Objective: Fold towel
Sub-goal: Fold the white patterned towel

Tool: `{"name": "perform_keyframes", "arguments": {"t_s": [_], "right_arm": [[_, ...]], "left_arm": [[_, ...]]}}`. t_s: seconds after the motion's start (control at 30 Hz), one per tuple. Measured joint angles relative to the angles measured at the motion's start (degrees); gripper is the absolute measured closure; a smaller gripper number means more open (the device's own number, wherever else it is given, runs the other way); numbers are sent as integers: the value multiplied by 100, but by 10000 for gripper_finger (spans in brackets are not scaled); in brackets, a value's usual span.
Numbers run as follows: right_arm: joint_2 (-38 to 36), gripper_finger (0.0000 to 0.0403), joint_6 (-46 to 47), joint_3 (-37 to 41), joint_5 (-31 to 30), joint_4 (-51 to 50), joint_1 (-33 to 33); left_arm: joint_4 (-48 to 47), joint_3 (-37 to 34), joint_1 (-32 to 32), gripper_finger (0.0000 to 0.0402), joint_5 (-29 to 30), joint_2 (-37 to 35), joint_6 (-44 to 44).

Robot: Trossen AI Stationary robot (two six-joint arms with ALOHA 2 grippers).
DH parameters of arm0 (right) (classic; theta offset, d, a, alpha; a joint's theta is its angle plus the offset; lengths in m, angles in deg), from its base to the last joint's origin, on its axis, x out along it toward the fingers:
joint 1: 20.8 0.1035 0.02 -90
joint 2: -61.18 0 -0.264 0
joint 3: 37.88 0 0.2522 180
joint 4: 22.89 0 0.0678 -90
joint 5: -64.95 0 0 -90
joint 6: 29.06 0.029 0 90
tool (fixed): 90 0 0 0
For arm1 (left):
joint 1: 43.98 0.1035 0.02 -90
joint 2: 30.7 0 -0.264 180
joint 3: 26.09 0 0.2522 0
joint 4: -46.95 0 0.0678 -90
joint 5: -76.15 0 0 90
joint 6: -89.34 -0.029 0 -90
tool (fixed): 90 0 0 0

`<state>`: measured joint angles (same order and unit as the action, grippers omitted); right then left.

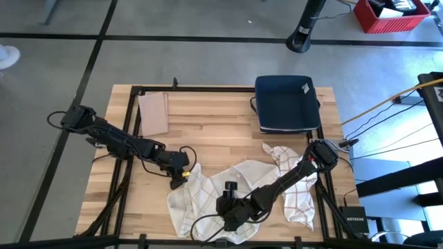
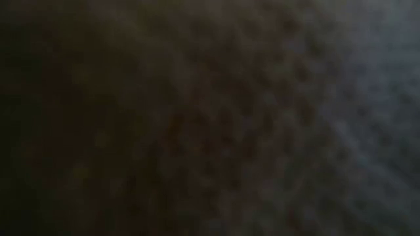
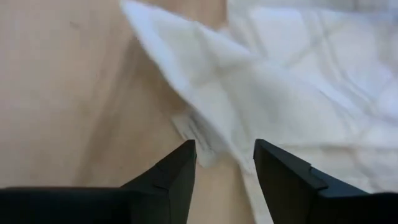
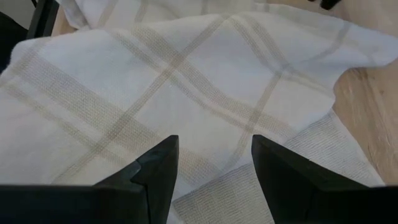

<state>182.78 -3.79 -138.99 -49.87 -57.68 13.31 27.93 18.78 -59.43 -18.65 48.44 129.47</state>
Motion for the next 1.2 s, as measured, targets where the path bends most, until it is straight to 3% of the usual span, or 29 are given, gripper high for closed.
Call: {"name": "perform_keyframes", "arguments": {"t_s": [0.13, 0.67, 0.8, 0.97, 1.2], "right_arm": [[0, 196, -7, 0, 0, 34, 0], [0, 196, -27, 0, -2, 42, 0], [0, 196, -30, 0, -8, 39, 0], [-129, 196, -178, 0, -233, -229, 0], [-788, 196, -700, 4, -1009, -946, -8]], "left_arm": [[57, 2, -23, 246, 417, 187, 128], [1251, 7, -98, 249, 245, 927, -333], [1221, 50, -77, 289, 248, 968, -706], [1173, 134, -13, 385, 249, 721, -1014], [233, 829, -107, 397, 438, -213, -1550]]}}
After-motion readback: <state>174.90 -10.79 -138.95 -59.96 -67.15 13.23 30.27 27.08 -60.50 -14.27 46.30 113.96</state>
